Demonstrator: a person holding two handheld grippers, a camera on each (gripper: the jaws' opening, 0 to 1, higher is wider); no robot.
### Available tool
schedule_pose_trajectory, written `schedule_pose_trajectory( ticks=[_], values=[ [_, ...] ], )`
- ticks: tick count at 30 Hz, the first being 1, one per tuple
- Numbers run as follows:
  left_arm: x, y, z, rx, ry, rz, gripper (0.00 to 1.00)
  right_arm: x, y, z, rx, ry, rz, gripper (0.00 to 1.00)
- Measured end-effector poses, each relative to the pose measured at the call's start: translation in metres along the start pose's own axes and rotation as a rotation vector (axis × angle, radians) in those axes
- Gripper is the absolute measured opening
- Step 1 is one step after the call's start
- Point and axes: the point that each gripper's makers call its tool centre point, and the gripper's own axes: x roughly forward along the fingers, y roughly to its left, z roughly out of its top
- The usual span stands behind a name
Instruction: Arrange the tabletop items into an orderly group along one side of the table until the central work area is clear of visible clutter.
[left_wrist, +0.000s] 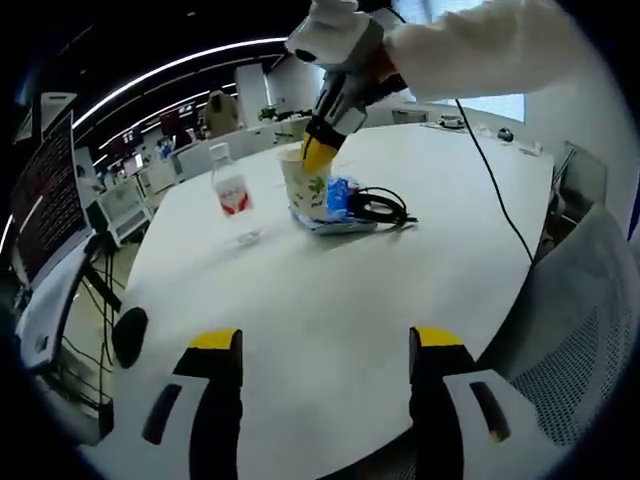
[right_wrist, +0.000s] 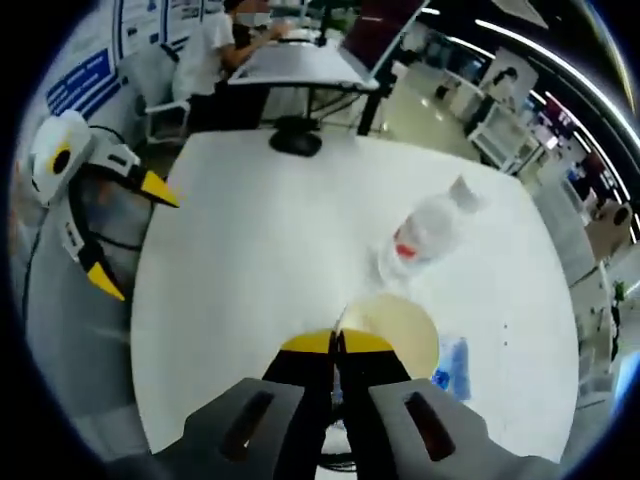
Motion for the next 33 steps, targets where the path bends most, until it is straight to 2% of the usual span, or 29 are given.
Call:
schedule_pose_trajectory(
  ticks=[6, 11, 20, 22, 25, 33],
  values=[
    [0.001, 0.001, -0.002, 0.002, 0.011, 0.004, 0.66, 0.016, -0.026, 0.008, 0.001, 0.002, 0.005, 0.0],
    [0.001, 0.002, -0.006, 0.011, 0.029, 0.009, 0.65, 0.033, -0.042, 0.004, 0.034, 0.006, 0.023, 0.0],
    [0.002, 0.004, -0.011, 0.013, 0.059, 0.019, 0.63, 0.061, -0.05, 0.002, 0.022, 0.042, 0.075, 0.0],
    [0.003, 0.004, -0.012, 0.014, 0.064, 0.019, 0.63, 0.064, -0.049, 0.003, 0.032, 0.036, 0.085, 0.0],
    [0.003, 0.002, -0.013, 0.027, 0.073, 0.014, 0.62, 0.068, -0.049, 0.006, -0.001, 0.036, 0.082, 0.0],
    [0.003, 0.002, -0.015, 0.031, 0.083, 0.012, 0.61, 0.076, -0.049, 0.006, 0.016, 0.042, 0.089, 0.0]
  ],
)
